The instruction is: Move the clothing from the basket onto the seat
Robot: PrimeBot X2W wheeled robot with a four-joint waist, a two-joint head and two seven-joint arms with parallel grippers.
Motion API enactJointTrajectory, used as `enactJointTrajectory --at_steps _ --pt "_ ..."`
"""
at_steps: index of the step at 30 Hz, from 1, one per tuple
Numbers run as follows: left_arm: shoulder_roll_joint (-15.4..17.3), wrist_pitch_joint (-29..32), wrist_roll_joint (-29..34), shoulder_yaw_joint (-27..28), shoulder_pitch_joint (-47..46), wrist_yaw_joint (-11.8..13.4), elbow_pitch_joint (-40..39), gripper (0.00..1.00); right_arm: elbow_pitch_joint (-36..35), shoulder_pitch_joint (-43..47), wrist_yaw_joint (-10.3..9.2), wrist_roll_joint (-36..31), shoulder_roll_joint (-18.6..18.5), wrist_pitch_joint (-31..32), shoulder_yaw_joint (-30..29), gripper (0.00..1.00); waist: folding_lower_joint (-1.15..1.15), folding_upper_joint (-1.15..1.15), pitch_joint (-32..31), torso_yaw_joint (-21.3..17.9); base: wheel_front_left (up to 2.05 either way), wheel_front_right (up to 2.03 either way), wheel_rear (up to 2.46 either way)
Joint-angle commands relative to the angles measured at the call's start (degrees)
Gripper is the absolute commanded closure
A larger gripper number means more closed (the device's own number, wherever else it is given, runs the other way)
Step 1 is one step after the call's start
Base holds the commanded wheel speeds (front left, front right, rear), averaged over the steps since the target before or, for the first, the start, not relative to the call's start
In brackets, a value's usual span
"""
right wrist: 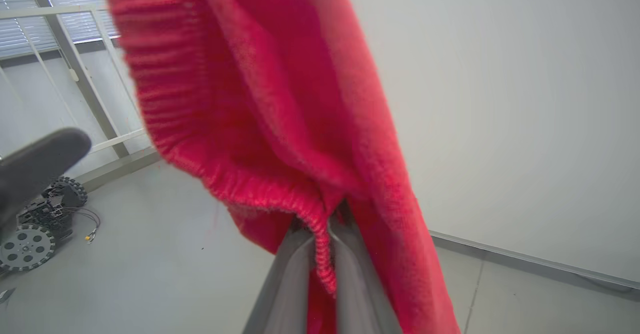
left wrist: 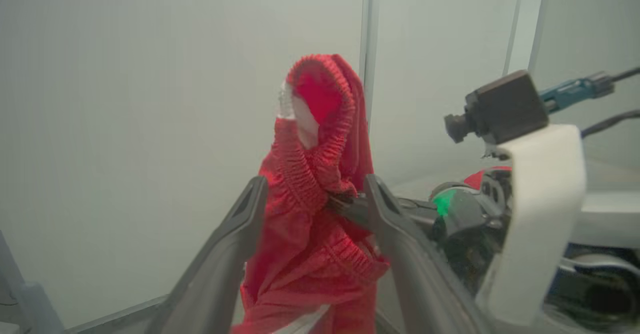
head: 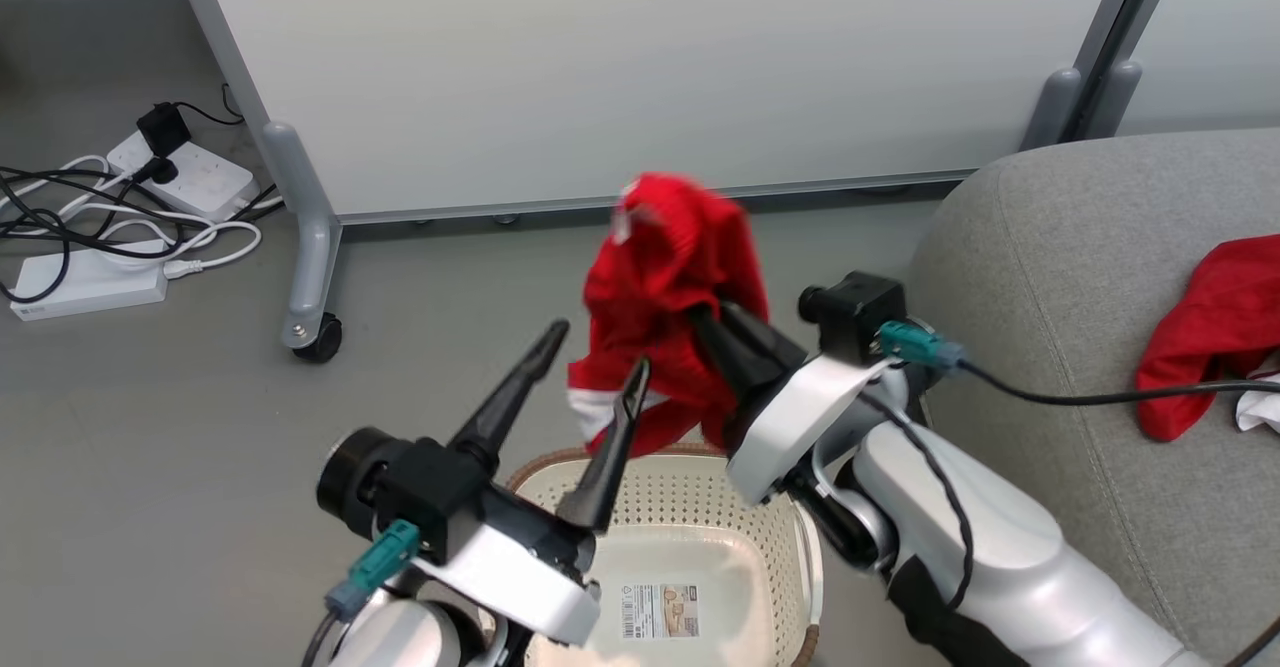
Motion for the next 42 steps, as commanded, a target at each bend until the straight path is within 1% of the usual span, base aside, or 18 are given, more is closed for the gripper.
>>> enactJointTrajectory --at_steps 1,5,6,8,14,20,26,33,42 --pt "0.8 0.9 0.2 -0.6 0.7 -0.6 0.4 0.00 0.3 -0.9 0.01 -1.1 -0.6 -0.6 -1.6 1.00 0.00 0.00 0.2 -0.1 0.00 0.00 0.00" --pt "1.9 3.2 0.4 -2.3 1.6 -1.5 1.3 0.00 1.0 -0.1 0.01 -3.9 -1.5 -0.5 -5.0 1.00 0.00 0.00 0.7 -0.2 0.00 0.00 0.00" --pt "2.5 4.2 0.4 -3.3 2.0 -2.2 1.9 0.00 1.7 0.6 0.01 -5.1 -1.9 -0.5 -6.0 1.00 0.00 0.00 0.7 -0.2 0.00 0.00 0.00" --pt "2.9 5.2 0.2 -4.1 2.3 -2.9 2.6 0.00 2.6 1.2 0.01 -6.5 -2.3 -0.5 -6.9 1.00 0.00 0.00 0.8 -0.2 0.00 0.00 0.00" --pt "3.3 6.3 -0.1 -4.9 2.0 -3.5 3.4 0.00 4.1 2.4 0.01 -7.9 -2.6 -0.6 -7.9 1.00 0.00 0.00 0.7 -0.8 0.00 0.00 0.00" --pt "4.1 6.9 -0.3 -5.1 1.6 -3.6 3.1 0.00 4.9 3.0 0.01 -8.8 -3.0 -0.6 -8.4 1.00 0.00 0.00 1.0 -3.3 0.00 0.00 0.00" --pt "4.7 7.6 -0.4 -5.6 1.4 -3.8 2.5 0.00 5.0 3.6 0.01 -9.6 -3.9 -0.5 -9.1 1.00 0.00 0.00 1.9 -7.9 0.00 0.00 0.00" --pt "5.2 8.3 -0.4 -6.4 1.6 -4.2 1.8 0.00 4.2 4.1 0.01 -10.4 -5.3 -0.5 -10.9 1.00 0.00 0.00 2.8 -15.1 0.00 0.00 0.00" --pt "5.5 9.5 -0.6 -7.6 1.5 -4.6 1.0 0.00 2.4 6.1 0.01 -11.3 -6.7 -0.5 -14.9 1.00 0.00 0.00 4.4 -24.3 0.00 0.00 0.00"
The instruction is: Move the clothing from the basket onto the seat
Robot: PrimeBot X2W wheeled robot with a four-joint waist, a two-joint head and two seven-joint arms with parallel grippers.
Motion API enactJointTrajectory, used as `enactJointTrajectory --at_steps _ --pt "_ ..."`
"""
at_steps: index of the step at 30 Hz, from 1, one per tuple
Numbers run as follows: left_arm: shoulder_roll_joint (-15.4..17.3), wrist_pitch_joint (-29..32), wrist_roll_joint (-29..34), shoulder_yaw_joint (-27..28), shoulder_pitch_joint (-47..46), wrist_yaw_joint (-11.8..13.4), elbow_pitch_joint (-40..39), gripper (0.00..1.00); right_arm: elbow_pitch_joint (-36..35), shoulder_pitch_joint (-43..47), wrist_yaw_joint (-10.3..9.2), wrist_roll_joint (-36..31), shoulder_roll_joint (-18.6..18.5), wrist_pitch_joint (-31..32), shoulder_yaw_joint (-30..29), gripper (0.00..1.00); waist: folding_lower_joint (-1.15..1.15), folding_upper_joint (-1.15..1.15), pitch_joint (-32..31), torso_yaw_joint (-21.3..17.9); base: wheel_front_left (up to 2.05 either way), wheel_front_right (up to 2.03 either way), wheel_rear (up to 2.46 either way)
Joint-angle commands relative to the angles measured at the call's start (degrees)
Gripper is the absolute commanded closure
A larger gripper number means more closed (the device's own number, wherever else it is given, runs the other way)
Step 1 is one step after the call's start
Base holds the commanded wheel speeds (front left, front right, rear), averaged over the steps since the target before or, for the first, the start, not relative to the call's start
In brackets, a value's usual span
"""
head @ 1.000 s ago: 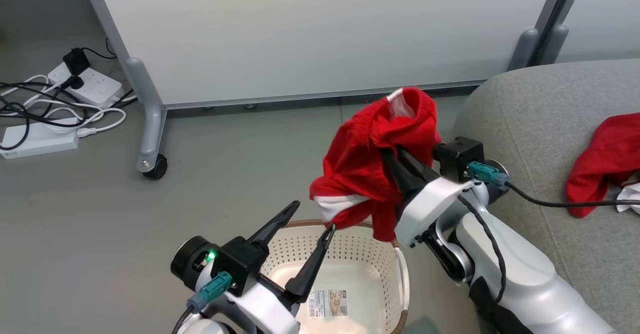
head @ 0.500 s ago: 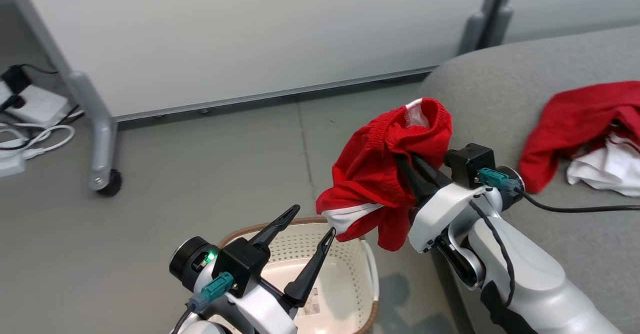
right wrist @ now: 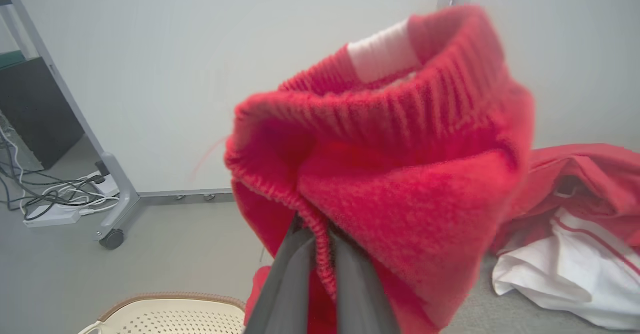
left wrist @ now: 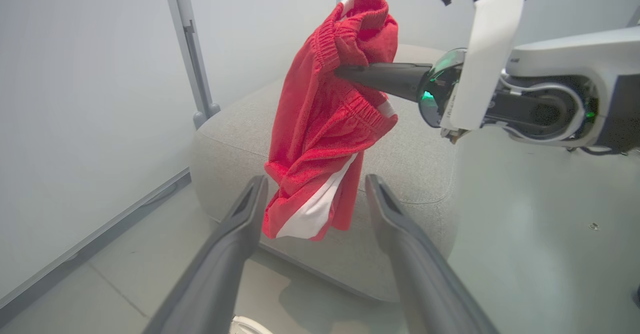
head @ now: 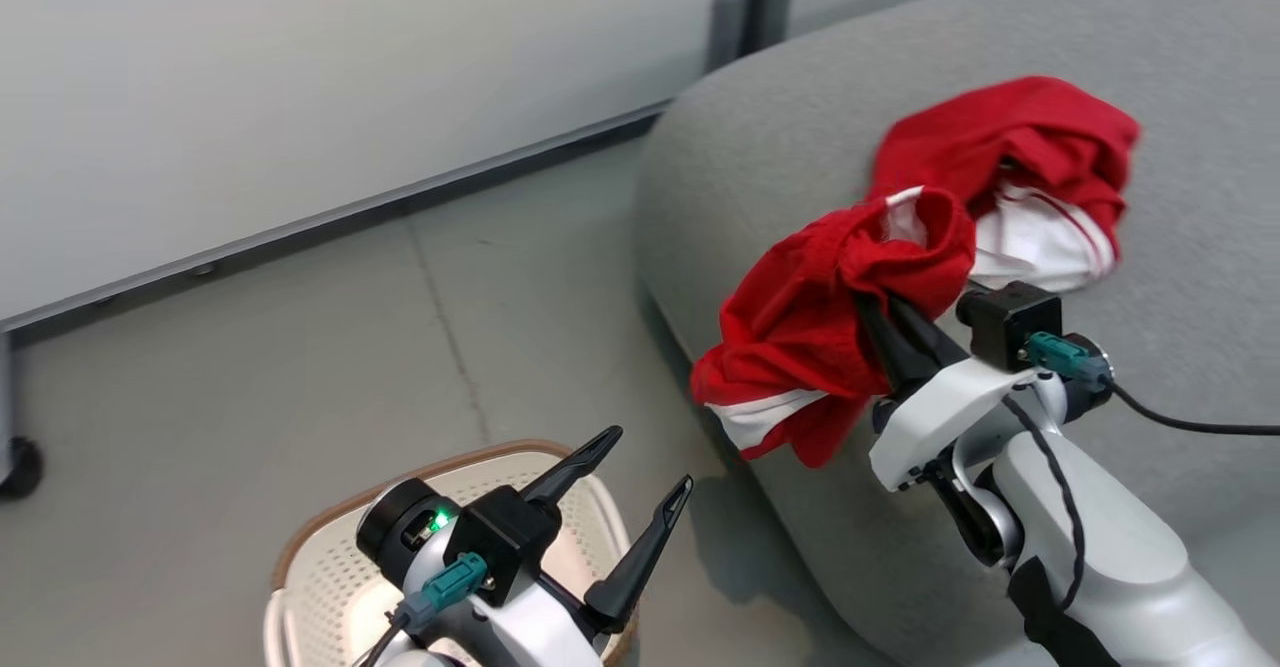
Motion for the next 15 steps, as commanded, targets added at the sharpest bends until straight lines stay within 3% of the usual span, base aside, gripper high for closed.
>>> enactJointTrajectory --at_steps 1,9,15 --pt "0.3 0.3 0.0 0.0 -0.3 -0.2 -0.4 0.00 -0.9 1.0 0.01 -0.6 -0.4 -0.3 -1.2 1.00 0.00 0.00 1.4 -4.4 0.00 0.00 0.00" --pt "0.9 1.4 0.2 -0.6 -1.1 -0.3 -1.1 0.00 -3.3 3.0 0.01 -1.6 0.4 -0.3 -5.3 1.00 0.00 0.00 3.5 -9.7 0.00 0.00 0.00" --pt "1.0 2.0 0.1 -0.7 -2.3 -0.4 -1.4 0.00 -4.8 3.4 0.01 -2.2 0.9 -0.3 -7.4 1.00 0.00 0.00 4.5 -10.9 0.00 0.00 0.00"
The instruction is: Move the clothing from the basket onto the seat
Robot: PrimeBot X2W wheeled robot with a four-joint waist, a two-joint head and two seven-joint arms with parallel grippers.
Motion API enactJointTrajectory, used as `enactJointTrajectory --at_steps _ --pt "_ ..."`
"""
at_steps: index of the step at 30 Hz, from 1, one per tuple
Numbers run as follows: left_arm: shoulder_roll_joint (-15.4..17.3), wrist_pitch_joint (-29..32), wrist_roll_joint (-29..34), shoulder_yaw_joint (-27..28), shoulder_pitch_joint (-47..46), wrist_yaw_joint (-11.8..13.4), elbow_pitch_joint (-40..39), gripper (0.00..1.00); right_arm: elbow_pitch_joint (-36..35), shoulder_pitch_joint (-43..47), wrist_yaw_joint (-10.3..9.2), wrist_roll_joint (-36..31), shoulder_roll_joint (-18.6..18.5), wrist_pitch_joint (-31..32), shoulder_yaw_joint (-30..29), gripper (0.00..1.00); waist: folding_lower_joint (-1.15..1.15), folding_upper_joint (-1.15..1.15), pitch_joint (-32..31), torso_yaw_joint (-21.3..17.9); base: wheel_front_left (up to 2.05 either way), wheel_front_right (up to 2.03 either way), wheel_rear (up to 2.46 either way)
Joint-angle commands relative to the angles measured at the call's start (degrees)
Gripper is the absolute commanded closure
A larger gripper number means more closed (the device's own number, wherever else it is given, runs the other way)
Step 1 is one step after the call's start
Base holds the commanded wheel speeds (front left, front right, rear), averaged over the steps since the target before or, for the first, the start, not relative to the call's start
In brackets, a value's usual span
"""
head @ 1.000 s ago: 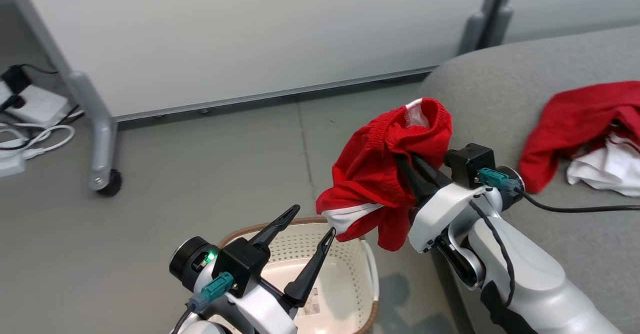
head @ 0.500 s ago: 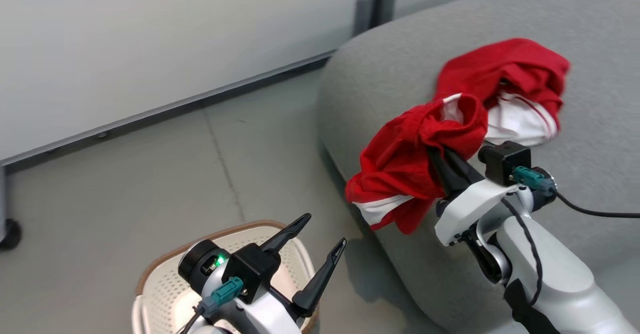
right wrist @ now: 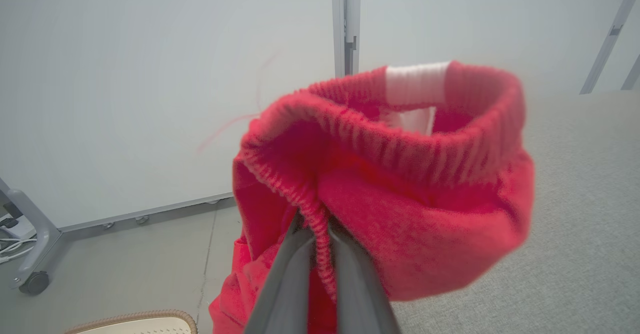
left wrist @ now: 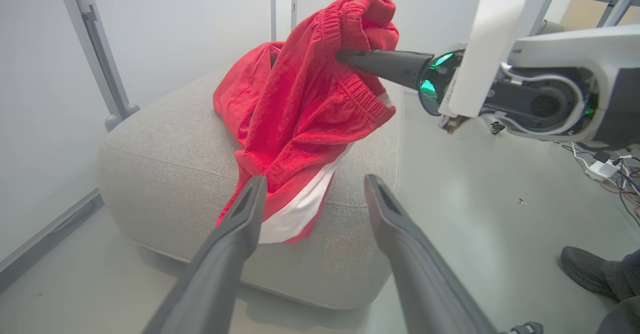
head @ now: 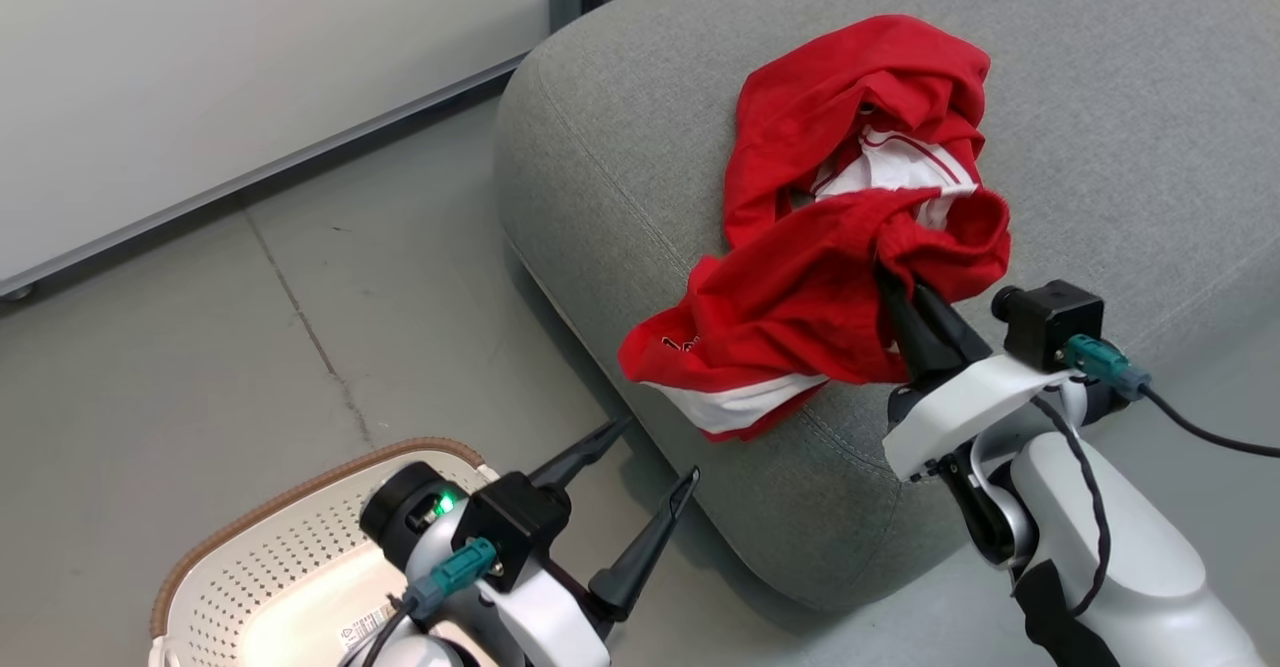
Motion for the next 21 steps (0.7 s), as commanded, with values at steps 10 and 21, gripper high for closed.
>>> enactJointTrajectory --at_steps 10,21 --pt "0.5 0.5 1.3 -0.1 -4.6 -0.4 -1.7 0.00 -4.3 -7.5 0.01 -0.9 -1.2 -0.3 -7.5 1.00 0.00 0.00 2.9 0.2 0.00 0.00 0.00" --pt "0.5 1.1 3.5 -0.4 -11.0 -1.4 -3.9 0.00 -3.1 -23.9 0.01 0.3 -7.7 -0.3 -19.5 1.00 0.00 0.00 8.8 5.4 0.00 0.00 0.00"
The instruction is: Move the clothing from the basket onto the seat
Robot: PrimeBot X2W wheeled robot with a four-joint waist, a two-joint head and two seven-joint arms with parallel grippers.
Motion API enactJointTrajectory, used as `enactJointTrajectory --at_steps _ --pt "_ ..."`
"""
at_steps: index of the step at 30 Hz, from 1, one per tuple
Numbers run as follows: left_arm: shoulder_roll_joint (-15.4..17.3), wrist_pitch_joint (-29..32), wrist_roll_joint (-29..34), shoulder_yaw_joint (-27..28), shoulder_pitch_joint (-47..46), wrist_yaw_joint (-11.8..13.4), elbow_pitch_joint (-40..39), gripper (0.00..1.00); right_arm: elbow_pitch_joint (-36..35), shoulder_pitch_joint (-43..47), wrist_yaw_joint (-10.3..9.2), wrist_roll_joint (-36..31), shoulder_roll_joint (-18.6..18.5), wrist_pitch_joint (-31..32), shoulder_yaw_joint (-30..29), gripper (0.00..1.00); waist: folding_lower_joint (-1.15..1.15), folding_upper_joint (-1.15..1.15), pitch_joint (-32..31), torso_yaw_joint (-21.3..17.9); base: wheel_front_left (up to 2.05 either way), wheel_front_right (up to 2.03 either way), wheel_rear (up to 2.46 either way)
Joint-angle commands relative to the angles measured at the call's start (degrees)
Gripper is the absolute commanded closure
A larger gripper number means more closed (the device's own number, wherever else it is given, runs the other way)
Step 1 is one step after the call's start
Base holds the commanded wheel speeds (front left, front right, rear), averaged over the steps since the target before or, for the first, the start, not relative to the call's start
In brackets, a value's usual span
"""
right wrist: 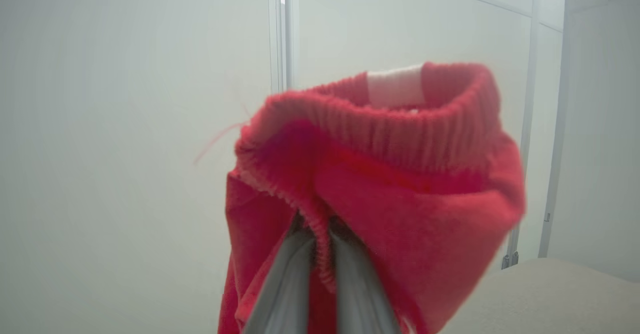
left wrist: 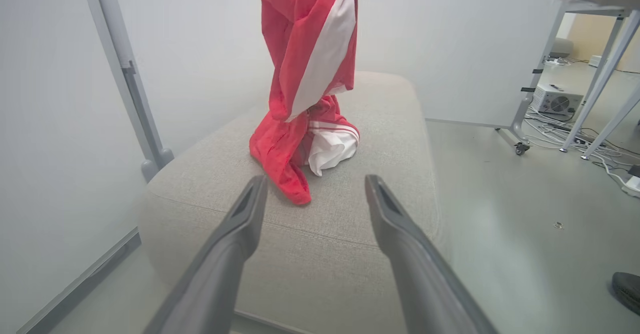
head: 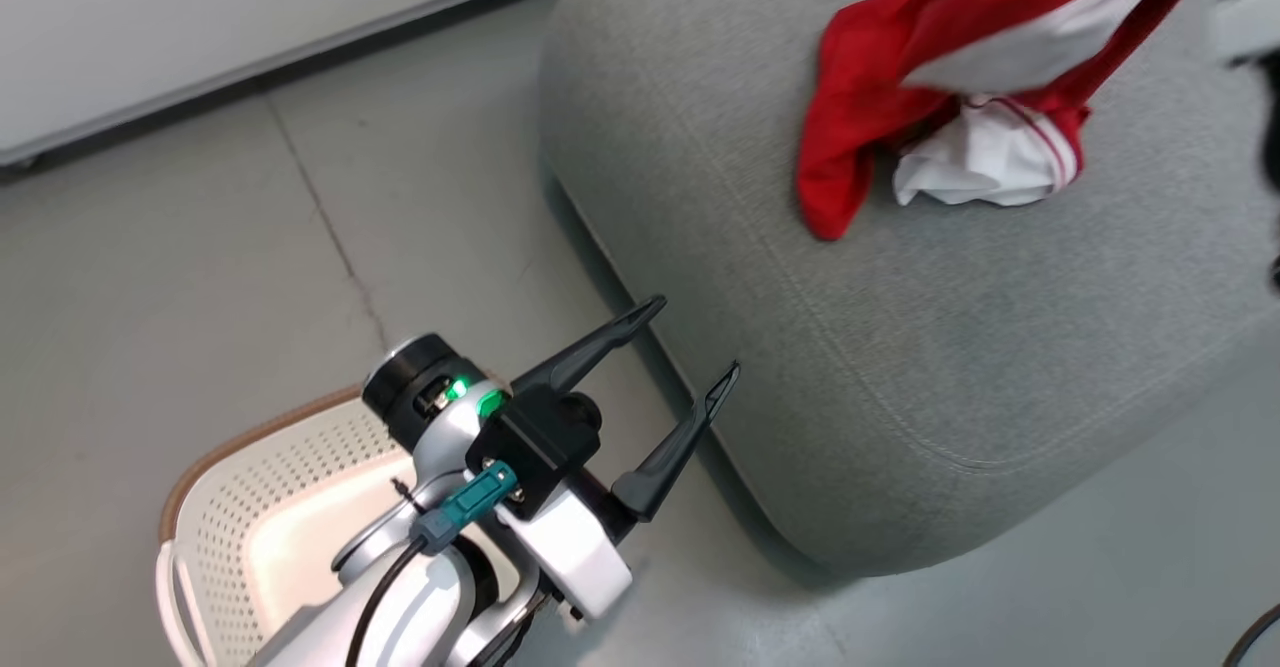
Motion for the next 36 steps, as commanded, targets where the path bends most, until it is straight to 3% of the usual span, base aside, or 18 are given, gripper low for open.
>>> enactJointTrajectory --at_steps 1,3,8,17,26,28,29,36 --pt "0.5 0.0 0.5 0.1 -1.5 -0.3 -0.4 0.00 0.6 -1.5 0.01 -0.2 -0.9 -0.3 -1.1 1.00 0.00 0.00 2.6 2.4 0.00 0.00 0.00" --pt "0.4 0.4 1.4 -0.2 -3.6 -0.7 -1.2 0.00 3.2 -4.9 0.01 -0.6 -3.3 -0.2 -3.5 1.00 0.00 0.00 5.7 4.7 0.00 0.00 0.00" --pt "1.1 1.3 2.9 -0.3 -6.8 -1.1 -2.6 0.00 9.7 -7.5 0.01 -1.0 -5.2 -0.2 -5.6 1.00 0.00 0.00 11.6 7.5 0.00 0.00 0.00" --pt "2.5 2.4 4.1 0.1 -10.2 -1.3 -3.9 0.00 21.2 -3.8 0.01 0.9 -3.5 -0.2 -9.3 1.00 0.00 0.00 19.1 8.9 0.00 0.00 0.00" --pt "3.5 2.5 4.0 -0.4 -10.8 -1.7 -3.2 0.00 27.2 -0.5 0.01 3.1 -1.7 -0.2 -10.7 1.00 0.00 0.00 19.8 8.5 0.00 0.00 0.00" --pt "3.5 2.1 3.7 -0.2 -10.3 -1.5 -2.8 0.00 27.4 -0.4 0.01 3.2 -1.9 -0.2 -10.3 0.56 0.00 0.00 18.8 8.4 0.00 0.00 0.00" --pt "3.4 1.7 3.4 -0.2 -10.0 -1.4 -2.6 0.00 27.5 0.1 0.01 3.4 -2.0 -0.2 -10.3 0.00 0.00 0.00 18.2 8.3 0.00 0.00 0.00" --pt "2.3 -1.2 1.5 -0.2 -7.2 -0.3 -0.3 0.00 24.5 6.2 0.01 1.7 -1.8 -0.2 -9.5 0.00 0.00 0.00 12.0 8.7 0.00 0.00 0.00"
